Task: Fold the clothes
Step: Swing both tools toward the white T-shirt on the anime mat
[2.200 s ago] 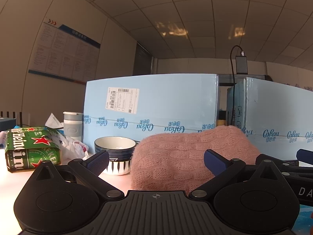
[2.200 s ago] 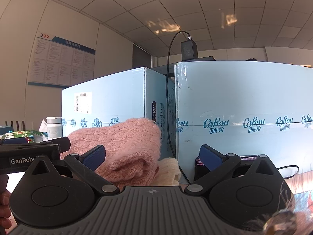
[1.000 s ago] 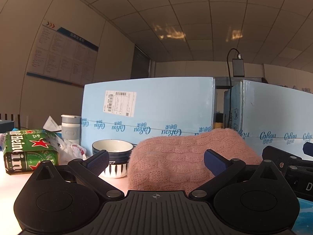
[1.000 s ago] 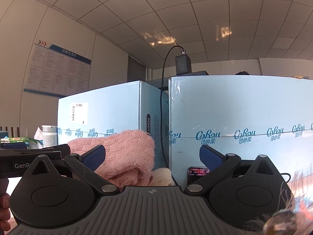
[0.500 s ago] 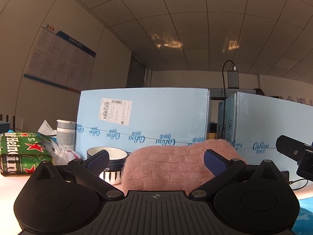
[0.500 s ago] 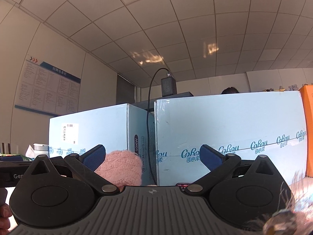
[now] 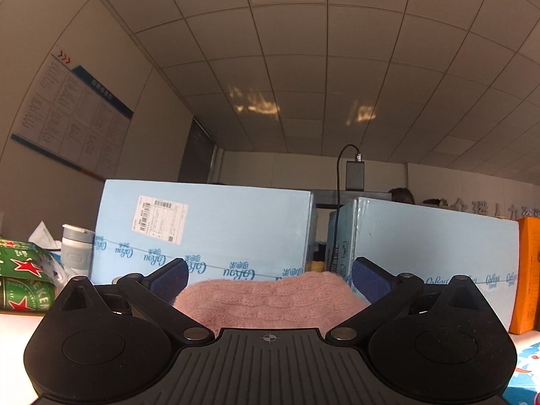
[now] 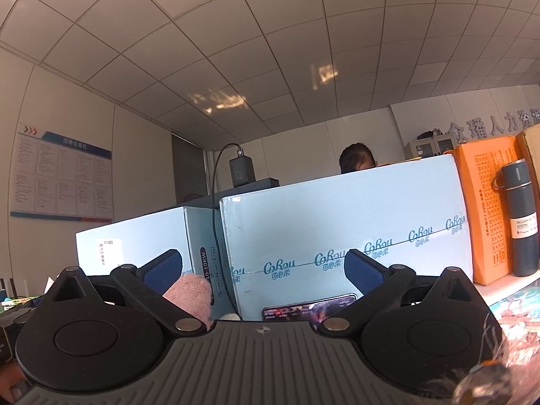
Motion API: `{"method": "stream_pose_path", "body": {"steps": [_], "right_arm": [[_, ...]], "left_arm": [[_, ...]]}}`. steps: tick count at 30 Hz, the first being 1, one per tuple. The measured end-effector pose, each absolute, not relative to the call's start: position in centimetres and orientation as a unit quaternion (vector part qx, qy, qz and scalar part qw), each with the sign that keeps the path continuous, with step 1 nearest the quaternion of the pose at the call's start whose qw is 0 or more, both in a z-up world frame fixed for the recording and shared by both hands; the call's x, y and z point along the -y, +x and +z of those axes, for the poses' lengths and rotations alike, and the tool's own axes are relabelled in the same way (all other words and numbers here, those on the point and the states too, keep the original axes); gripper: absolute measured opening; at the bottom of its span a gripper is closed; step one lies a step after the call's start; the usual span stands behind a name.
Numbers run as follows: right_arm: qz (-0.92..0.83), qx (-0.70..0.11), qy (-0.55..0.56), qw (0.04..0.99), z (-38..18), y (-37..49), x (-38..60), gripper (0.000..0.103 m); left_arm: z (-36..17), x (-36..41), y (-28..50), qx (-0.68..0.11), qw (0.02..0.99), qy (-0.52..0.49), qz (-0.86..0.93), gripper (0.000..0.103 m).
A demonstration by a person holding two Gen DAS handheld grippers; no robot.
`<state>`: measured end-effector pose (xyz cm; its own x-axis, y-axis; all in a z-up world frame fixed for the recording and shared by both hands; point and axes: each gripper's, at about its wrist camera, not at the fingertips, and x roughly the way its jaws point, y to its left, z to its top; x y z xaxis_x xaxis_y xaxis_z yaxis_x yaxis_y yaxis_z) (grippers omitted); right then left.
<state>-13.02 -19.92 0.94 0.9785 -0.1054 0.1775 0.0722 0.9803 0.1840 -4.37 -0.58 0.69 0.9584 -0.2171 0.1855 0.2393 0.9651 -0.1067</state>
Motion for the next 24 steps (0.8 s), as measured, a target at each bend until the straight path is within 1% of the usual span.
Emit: {"method": "stream_pose_path", "body": {"steps": [11,16,20,24], "right_arm": [[-0.101,0.093,0.127,0.982,1.1,-22.7,26.4,0.103],[-0.167,0.097,0.137,0.972,0.7,-27.1,30.8,0.103],[-0.243,0.078,0.149,0.955,-0.6,-30.9,35.7,0.103],[-0.329,0.063,0.158,0.929,-2.1,-34.5,40.4,0.103]], "left_arm": [[2.5,5.6,-11.0,0.033,0.968,-0.065,-0.238,0.103],[2.7,11.2,-12.7,0.004,0.944,-0.027,-0.329,0.103],[2.0,16.7,-13.2,-0.032,0.914,0.007,-0.405,0.103],[2.0,22.4,-13.6,-0.055,0.877,0.017,-0.477,0.103]]}}
